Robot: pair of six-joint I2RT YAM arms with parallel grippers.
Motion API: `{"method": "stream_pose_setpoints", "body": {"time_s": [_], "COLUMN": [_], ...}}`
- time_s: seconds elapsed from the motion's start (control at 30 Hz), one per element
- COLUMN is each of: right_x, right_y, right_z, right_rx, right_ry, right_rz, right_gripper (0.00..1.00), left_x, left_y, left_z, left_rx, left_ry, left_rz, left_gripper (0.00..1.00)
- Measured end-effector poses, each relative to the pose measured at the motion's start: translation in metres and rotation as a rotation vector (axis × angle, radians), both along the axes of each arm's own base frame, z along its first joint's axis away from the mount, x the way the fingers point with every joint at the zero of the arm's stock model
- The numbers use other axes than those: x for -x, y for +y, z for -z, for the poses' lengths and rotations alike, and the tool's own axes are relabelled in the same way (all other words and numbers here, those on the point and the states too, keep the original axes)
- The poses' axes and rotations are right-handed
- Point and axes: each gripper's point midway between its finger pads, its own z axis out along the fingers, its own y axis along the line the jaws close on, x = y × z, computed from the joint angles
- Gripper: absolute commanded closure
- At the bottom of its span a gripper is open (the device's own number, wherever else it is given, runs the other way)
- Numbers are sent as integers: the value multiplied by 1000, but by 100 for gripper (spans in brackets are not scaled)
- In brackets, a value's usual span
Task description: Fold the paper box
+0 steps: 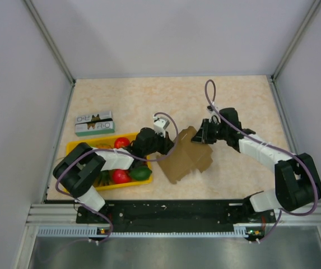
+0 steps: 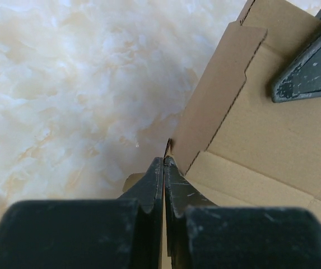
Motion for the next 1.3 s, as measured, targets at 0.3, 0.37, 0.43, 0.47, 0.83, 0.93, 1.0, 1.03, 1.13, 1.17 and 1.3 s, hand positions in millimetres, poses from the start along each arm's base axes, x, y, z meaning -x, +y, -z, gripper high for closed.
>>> {"method": "stream_pose_setpoints", "body": {"time_s": [0.3,0.37,0.43,0.47,0.83,0.93,1.0,1.03,1.13,1.17,1.3], "right_x": [-2,-5,-7,-7,-15,-21,-24,-24,-22,-23,-31], "right_y": [-16,-20,-24,-26,-39,-44,-45,-44,-33,-30,-24], "right_z": [14,11,5,2,-10,-23,-38,-46,-65,-69,-71], "right_rx": [174,205,228,235,329,366,369,361,313,299,235], "right_ry": [-44,-63,-88,-99,-148,-192,-241,-265,-322,-327,-216], "right_rz": [8,10,16,19,32,27,21,12,-49,-53,48], "right_gripper": [64,63,63,62,30,25,25,26,24,26,32], "left_x": [-7,-7,-8,-8,-3,-1,0,1,4,5,5], "left_y": [-9,-10,-11,-12,-10,-9,-9,-10,-12,-13,-13], "left_z": [-6,-6,-5,-5,7,11,12,12,13,13,13], "left_rx": [48,54,56,58,37,21,18,18,14,11,-1], "left_ry": [-63,-71,-73,-75,-54,-43,-36,-35,-28,-27,-26], "left_rz": [-4,-3,-2,-1,11,17,24,28,54,62,74], "left_gripper": [100,100,100,100,100,100,100,100,100,100,100]}}
